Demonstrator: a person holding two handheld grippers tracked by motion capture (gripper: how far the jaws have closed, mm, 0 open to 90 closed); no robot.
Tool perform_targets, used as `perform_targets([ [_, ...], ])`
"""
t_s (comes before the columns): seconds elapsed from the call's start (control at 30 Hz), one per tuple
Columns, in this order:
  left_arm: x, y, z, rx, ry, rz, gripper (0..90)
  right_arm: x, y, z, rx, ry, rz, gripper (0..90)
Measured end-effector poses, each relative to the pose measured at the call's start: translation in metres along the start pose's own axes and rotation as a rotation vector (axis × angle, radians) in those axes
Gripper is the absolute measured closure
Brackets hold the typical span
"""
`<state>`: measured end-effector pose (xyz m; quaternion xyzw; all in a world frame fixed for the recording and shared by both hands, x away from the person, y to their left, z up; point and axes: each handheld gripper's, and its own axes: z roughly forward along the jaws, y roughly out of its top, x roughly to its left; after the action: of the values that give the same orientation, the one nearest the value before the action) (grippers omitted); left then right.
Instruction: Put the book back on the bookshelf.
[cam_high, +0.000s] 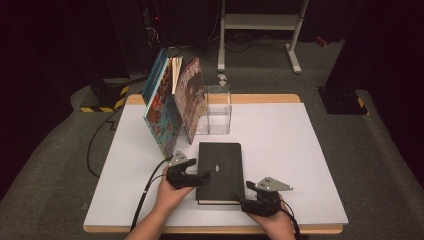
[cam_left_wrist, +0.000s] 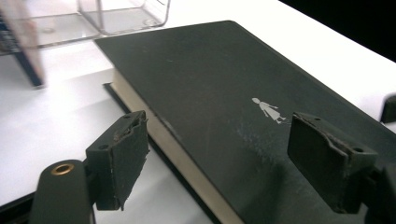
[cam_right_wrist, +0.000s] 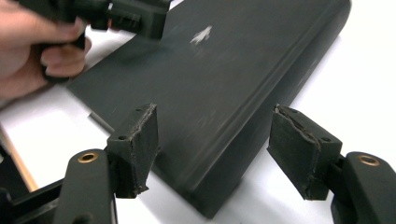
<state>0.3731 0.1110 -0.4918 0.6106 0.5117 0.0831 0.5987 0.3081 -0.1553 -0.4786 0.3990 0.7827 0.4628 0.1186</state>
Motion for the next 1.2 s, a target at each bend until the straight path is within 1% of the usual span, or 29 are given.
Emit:
perform_targets([
  [0.03,-0.001,-0.001,0.004,0.016,0.003,0.013,19.2,-0.004,0.008,0.006,0.004,-0.019,-0.002,32.8],
  [0.1,-0.003,0.000,0.006,0.006,0.007,0.015,17.1,-0.007,0.015,0.012,0.004,-0.029,0.012,32.8],
  [0.13,-0.003,0.001,0.007,-0.003,0.008,0.010,17.4,-0.008,0.018,0.016,0.004,-0.038,0.013,32.8],
  [0.17,-0.002,0.001,0.007,-0.002,0.008,0.017,18.3,-0.008,0.020,0.020,0.009,-0.048,0.017,32.6],
  [0.2,-0.002,0.001,0.007,-0.001,0.009,0.016,18.5,-0.009,0.021,0.024,0.011,-0.053,0.020,32.4],
  [0.23,-0.001,0.000,0.007,0.011,0.011,0.025,18.7,-0.008,0.022,0.026,0.007,-0.059,0.019,32.4],
  [0.3,0.000,0.000,0.007,0.019,0.012,0.007,18.4,-0.006,0.022,0.028,-0.007,-0.065,0.023,32.4],
  [0.37,0.000,0.000,0.008,0.028,0.007,-0.006,17.5,-0.005,0.019,0.028,-0.011,-0.060,0.042,32.1],
  [0.4,0.000,-0.001,0.008,0.027,0.004,-0.015,17.4,-0.004,0.018,0.028,-0.006,-0.066,0.032,32.1],
  [0.47,-0.002,-0.002,0.009,0.019,0.000,-0.032,17.7,-0.004,0.015,0.027,0.000,-0.065,0.032,32.1],
  [0.5,-0.002,-0.002,0.009,0.026,0.005,-0.016,17.4,-0.004,0.014,0.027,0.003,-0.063,0.034,31.9],
  [0.57,-0.003,-0.002,0.008,0.022,0.006,-0.013,17.4,-0.005,0.013,0.026,0.001,-0.061,0.036,31.9],
  [0.63,-0.005,-0.002,0.007,0.015,0.010,0.005,17.5,-0.005,0.012,0.024,0.002,-0.056,0.036,31.9],
  [0.77,-0.008,-0.001,0.006,-0.002,0.010,0.021,17.8,-0.005,0.011,0.023,-0.006,-0.048,0.038,31.8],
  [0.8,-0.008,-0.001,0.006,0.003,0.011,0.025,17.9,-0.005,0.011,0.023,-0.006,-0.046,0.039,31.8],
  [0.9,-0.009,0.000,0.006,-0.003,0.013,0.028,18.2,-0.004,0.010,0.022,-0.008,-0.045,0.036,31.8],
  [0.97,-0.010,0.001,0.004,-0.015,0.010,0.044,18.5,-0.003,0.010,0.021,-0.008,-0.045,0.033,31.7],
  [1.03,-0.012,0.002,0.003,-0.027,0.009,0.050,19.6,-0.003,0.010,0.020,-0.009,-0.045,0.032,31.6],
  [1.2,-0.012,0.003,0.003,-0.028,0.002,0.045,20.5,-0.003,0.010,0.020,-0.011,-0.041,0.034,31.6],
])
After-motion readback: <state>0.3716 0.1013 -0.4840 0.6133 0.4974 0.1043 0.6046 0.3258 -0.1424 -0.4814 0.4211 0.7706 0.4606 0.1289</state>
